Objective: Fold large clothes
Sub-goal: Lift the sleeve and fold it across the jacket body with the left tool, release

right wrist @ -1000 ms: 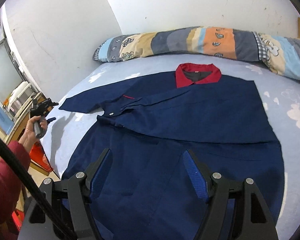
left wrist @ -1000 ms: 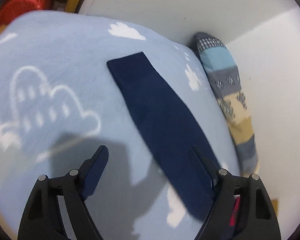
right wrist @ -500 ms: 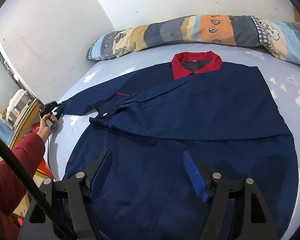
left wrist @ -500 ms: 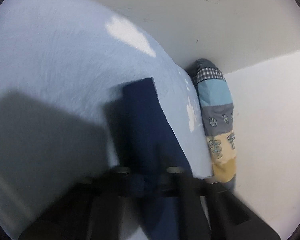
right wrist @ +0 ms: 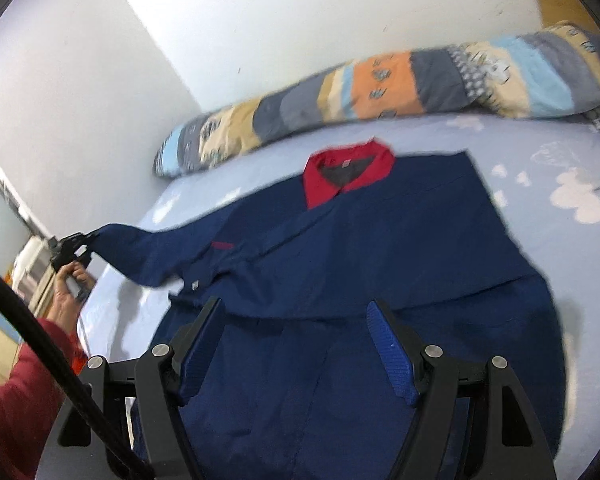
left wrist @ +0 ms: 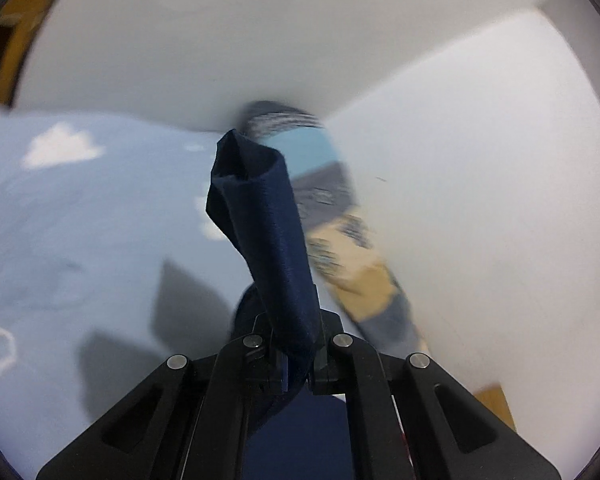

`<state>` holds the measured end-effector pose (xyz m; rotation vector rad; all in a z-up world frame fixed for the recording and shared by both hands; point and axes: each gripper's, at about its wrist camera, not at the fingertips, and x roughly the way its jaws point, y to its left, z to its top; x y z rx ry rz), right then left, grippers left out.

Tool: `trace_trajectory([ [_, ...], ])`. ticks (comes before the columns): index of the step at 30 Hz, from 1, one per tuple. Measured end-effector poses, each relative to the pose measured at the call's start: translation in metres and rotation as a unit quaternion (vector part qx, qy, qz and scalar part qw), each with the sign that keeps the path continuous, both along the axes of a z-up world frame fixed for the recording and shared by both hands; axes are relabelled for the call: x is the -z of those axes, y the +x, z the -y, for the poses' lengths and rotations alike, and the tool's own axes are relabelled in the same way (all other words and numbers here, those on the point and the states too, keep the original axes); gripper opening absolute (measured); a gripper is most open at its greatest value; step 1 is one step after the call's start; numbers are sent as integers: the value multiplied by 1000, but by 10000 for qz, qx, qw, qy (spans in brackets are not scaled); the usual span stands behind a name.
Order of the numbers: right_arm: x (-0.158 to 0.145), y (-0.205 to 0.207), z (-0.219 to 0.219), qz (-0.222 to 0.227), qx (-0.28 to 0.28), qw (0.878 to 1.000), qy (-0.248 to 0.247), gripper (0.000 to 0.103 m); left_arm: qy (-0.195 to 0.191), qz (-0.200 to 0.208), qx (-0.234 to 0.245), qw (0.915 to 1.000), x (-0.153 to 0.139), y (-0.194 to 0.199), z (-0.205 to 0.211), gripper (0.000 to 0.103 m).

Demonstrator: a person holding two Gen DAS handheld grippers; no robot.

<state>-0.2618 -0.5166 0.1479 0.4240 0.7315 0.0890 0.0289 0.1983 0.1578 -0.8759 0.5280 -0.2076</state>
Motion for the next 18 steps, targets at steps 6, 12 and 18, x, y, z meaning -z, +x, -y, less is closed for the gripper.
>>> trace_trajectory([
  [6, -31, -28, 31, 513, 468, 9976, -4, 78, 372, 550, 935, 9934, -107, -25, 114, 5],
  [12, -48, -56, 65, 837, 925, 9918, 285, 78, 523, 829, 2032, 9742, -158, -53, 267, 5],
  [18, -66, -86, 89, 1222, 1275, 9839, 282, 78, 640, 694, 3075, 9469, -134, -67, 431, 5],
])
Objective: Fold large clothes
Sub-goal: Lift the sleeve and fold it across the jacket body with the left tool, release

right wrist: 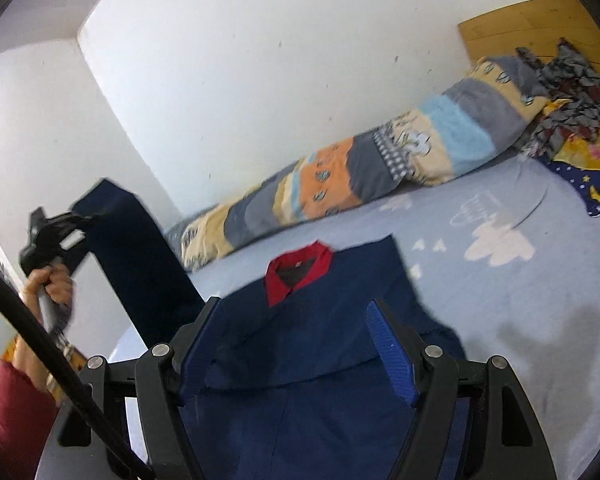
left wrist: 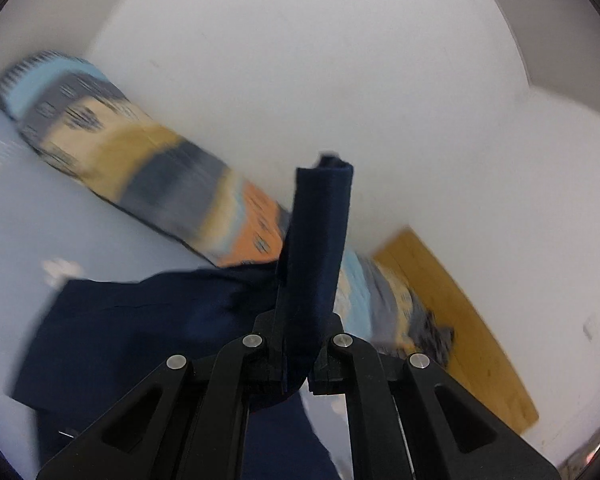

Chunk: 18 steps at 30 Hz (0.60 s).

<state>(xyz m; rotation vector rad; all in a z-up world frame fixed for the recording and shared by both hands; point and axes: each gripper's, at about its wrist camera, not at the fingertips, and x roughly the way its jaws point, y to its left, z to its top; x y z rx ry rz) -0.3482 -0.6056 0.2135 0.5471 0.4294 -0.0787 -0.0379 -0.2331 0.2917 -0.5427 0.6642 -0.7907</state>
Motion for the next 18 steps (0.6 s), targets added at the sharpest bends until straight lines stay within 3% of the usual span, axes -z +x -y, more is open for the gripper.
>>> trace_trajectory([
  [3, -7, -12, 9, 159, 137, 9998, 73, 78, 250, -141, 539, 9981, 42, -15, 92, 5],
  [7, -11, -23, 19, 259, 283, 9992, 107, 78, 605, -425, 950, 9927, 112, -38, 177, 5],
  [12, -12, -29, 25, 282, 350, 9989, 138, 78, 1261, -887, 1247, 9801, 220, -55, 256, 6],
  [15, -11, -27, 25, 260, 331, 9991, 83, 78, 1839, -980, 1351, 9687, 258, -86, 275, 10],
  [16, -11, -27, 25, 237, 347, 9991, 47, 78, 2040, -992, 1442, 9632, 267, -89, 275, 21],
  [17, -10, -26, 25, 227, 354, 9991, 37, 78, 2151, -992, 1533, 9594, 270, -90, 275, 40],
  [18, -9, -25, 27, 209, 359, 9991, 51, 78, 2225, -935, 1587, 9574, 268, -94, 272, 50],
])
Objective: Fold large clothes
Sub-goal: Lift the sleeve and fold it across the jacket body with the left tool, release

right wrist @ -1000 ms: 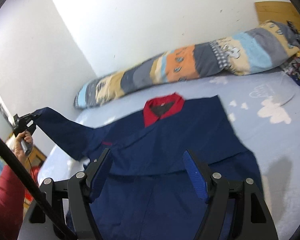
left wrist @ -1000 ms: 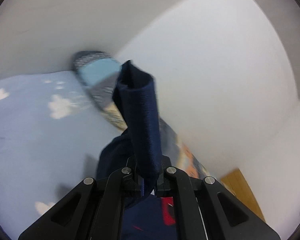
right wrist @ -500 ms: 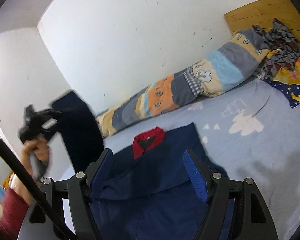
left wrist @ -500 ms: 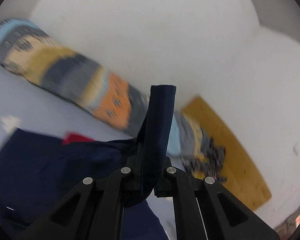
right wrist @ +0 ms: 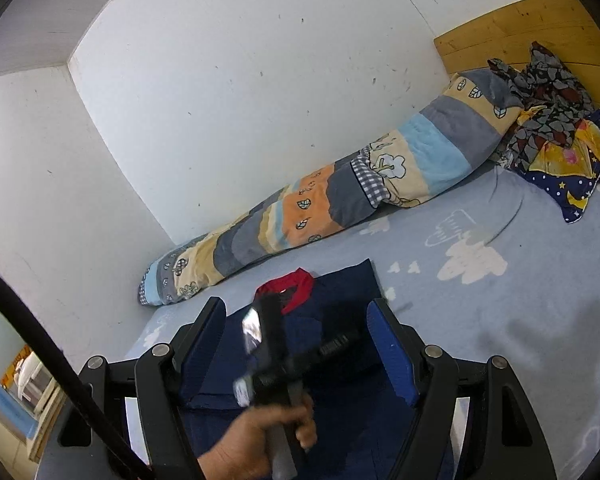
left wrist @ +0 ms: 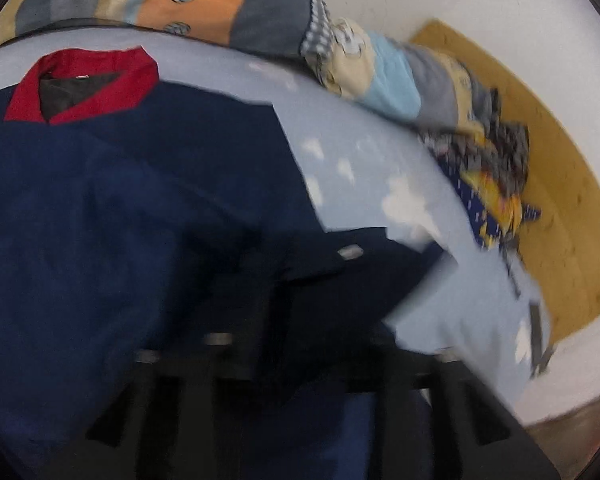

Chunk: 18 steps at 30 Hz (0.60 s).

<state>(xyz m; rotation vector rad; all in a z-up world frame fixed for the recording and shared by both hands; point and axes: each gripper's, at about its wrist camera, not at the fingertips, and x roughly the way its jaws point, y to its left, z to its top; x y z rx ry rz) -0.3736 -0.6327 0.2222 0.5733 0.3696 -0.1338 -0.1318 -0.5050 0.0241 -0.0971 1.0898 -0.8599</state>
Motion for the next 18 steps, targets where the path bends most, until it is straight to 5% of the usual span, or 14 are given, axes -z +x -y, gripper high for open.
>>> trace_trajectory([
  [1, 0, 0, 1, -2, 14, 10000, 16, 78, 48, 169, 38, 9998, -9, -9, -7, 69],
  [3, 1, -1, 5, -1, 94, 9999, 37, 78, -40, 493, 116, 9987, -28, -17, -23, 80],
  [7, 6, 5, 10, -94, 255, 9996, 4, 78, -78, 937, 207, 9954, -76, -24, -57, 82],
  [13, 38, 56, 4, -902, 195, 9948, -429, 77, 988, 1791, -557, 9773, -94, 8, -158, 83],
  [14, 47, 69, 1, -1103, 143, 9923, -538, 74, 1246, 1823, -716, 9727, -89, 17, -177, 83],
  [16, 73, 100, -3, -1644, -99, 9843, -640, 51, 1640, 1832, -1017, 9639, -73, 34, -215, 83],
  [18, 104, 128, -5, -2160, -295, 9740, -616, 46, 2068, 1803, -1431, 9509, -53, 51, -254, 83],
])
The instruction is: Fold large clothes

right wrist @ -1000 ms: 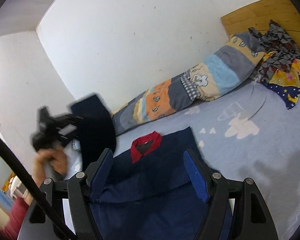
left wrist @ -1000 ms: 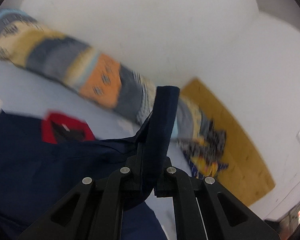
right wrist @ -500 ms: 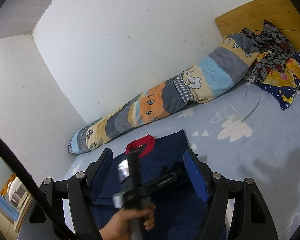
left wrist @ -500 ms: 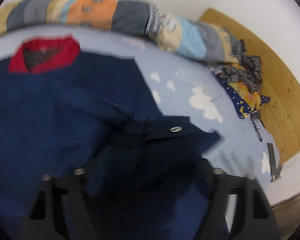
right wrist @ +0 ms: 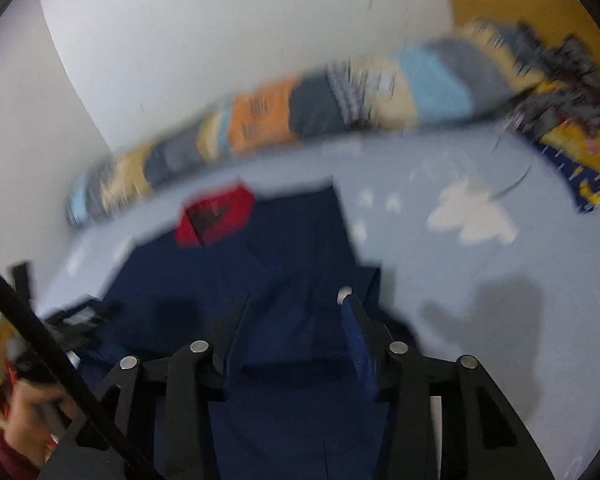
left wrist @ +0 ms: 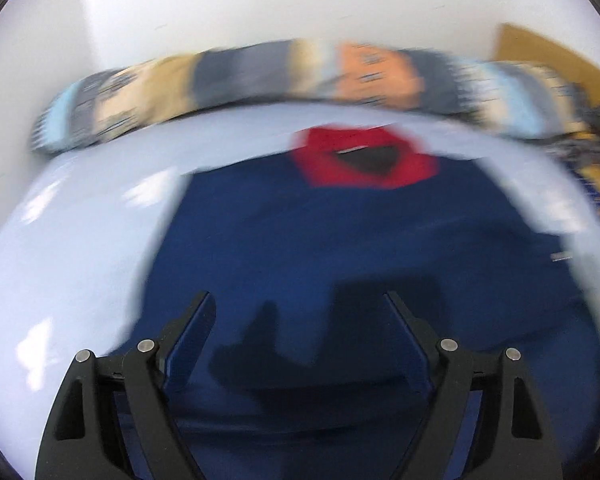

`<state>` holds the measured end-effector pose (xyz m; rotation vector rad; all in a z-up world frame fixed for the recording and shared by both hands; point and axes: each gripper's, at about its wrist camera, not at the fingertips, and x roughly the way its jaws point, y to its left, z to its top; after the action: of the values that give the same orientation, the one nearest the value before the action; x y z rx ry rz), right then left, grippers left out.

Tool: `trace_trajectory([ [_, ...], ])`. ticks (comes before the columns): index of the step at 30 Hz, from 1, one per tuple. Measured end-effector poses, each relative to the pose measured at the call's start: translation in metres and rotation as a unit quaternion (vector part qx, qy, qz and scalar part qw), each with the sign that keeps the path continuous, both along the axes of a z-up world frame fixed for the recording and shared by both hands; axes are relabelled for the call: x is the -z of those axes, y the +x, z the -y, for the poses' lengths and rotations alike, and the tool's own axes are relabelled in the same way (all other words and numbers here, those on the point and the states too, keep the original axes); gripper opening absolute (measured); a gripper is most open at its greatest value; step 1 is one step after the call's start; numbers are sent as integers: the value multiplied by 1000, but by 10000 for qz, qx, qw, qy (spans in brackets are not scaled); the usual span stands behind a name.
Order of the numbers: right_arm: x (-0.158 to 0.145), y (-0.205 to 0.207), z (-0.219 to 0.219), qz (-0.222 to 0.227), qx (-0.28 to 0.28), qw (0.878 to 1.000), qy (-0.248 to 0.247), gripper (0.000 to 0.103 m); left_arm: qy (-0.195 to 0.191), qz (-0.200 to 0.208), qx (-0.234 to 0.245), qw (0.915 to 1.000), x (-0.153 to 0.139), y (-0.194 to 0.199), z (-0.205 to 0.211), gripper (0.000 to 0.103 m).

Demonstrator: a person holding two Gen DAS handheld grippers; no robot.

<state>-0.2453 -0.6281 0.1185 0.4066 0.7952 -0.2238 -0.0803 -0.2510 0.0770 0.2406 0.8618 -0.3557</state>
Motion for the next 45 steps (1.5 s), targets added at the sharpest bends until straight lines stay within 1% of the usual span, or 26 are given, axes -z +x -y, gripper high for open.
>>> trace_trajectory([
  [2, 23, 19, -2, -394, -6, 9991, -128, 44, 3, -164, -289, 9994, 20, 14, -31, 83],
  [4, 50, 36, 0, -868, -85, 9958, -263, 43, 48, -565, -568, 9968, 49, 29, -58, 83],
  [5, 63, 41, 3, -1058, -12, 9937, -357, 44, 34, -662, -581, 9961, 59, 31, -68, 85],
  [6, 77, 43, 9, -1281, 116, 9910, -371, 43, -55, -620, -494, 9968, 62, 30, -75, 87],
  [8, 98, 46, 20, -1527, 147, 9881, -61, 44, -15, -646, -480, 9968, 60, 30, -78, 89],
  [9, 97, 45, 21, -1519, 152, 9883, -61, 44, 10, -567, -498, 9972, 55, 30, -79, 89],
  [11, 86, 44, 18, -1519, 229, 9880, -153, 44, -105, -183, -476, 9986, 37, 24, -76, 89],
  [12, 73, 41, 14, -1258, 201, 9918, -123, 44, -159, -42, -464, 9988, 27, 22, -76, 89],
  [15, 55, 41, 1, -1006, 39, 9940, -421, 44, -227, 65, -392, 9990, 15, 18, -72, 89],
  [16, 57, 42, -2, -1024, -53, 9939, -415, 44, -182, 5, -358, 9992, 18, 18, -70, 89],
  [17, 65, 44, -5, -1128, -156, 9928, -377, 44, -62, -180, -286, 9994, 28, 18, -67, 89],
  [19, 86, 46, -5, -1546, -176, 9869, -435, 44, 400, -605, -211, 9971, 56, 21, -61, 89],
  [20, 94, 46, -4, -1705, -186, 9843, -427, 44, 479, -652, -181, 9966, 63, 18, -62, 89],
  [22, 91, 43, -2, -1697, -171, 9844, -425, 44, 377, -608, -132, 9974, 56, 14, -69, 89],
  [25, 63, 32, -8, -1272, -262, 9910, -311, 45, 266, -173, -108, 9994, 31, 2, -83, 89],
  [26, 57, 28, -12, -1213, -342, 9915, -339, 45, 203, -125, -76, 9997, 24, -3, -87, 89],
  [28, 55, 19, -23, -1204, -500, 9908, -369, 48, 167, -189, -75, 9997, 23, -10, -93, 89],
  [30, 67, 12, -32, -1384, -678, 9876, -294, 48, 237, -350, -43, 9991, 30, -17, -99, 89],
  [32, 87, 10, -41, -1726, -778, 9817, -223, 48, 523, -679, -60, 9963, 50, -23, -100, 89],
  [33, 95, 8, -46, -1820, -849, 9790, -358, 49, 684, -814, -58, 9943, 62, -28, -100, 89],
  [34, 96, 6, -51, -1784, -925, 9780, -565, 49, 660, -715, -77, 9952, 62, -32, -102, 89],
  [36, 88, -1, -58, -1805, -924, 9757, -834, 50, 631, -744, -164, 9951, 50, -38, -105, 89],
  [39, 68, -22, -67, -1511, -1050, 9813, -569, 50, 115, -706, -328, 9969, 27, -56, -120, 89],
  [41, 60, -40, -77, -1416, -1146, 9816, -565, 54, -24, -755, -365, 9965, 23, -73, -126, 89],
  [43, 65, -60, -89, -1464, -1253, 9797, -552, 55, 126, -937, -408, 9947, 34, -88, -127, 89],
  [45, 81, -73, -100, -1644, -1285, 9769, -461, 56, 342, -1094, -415, 9925, 49, -98, -124, 89],
])
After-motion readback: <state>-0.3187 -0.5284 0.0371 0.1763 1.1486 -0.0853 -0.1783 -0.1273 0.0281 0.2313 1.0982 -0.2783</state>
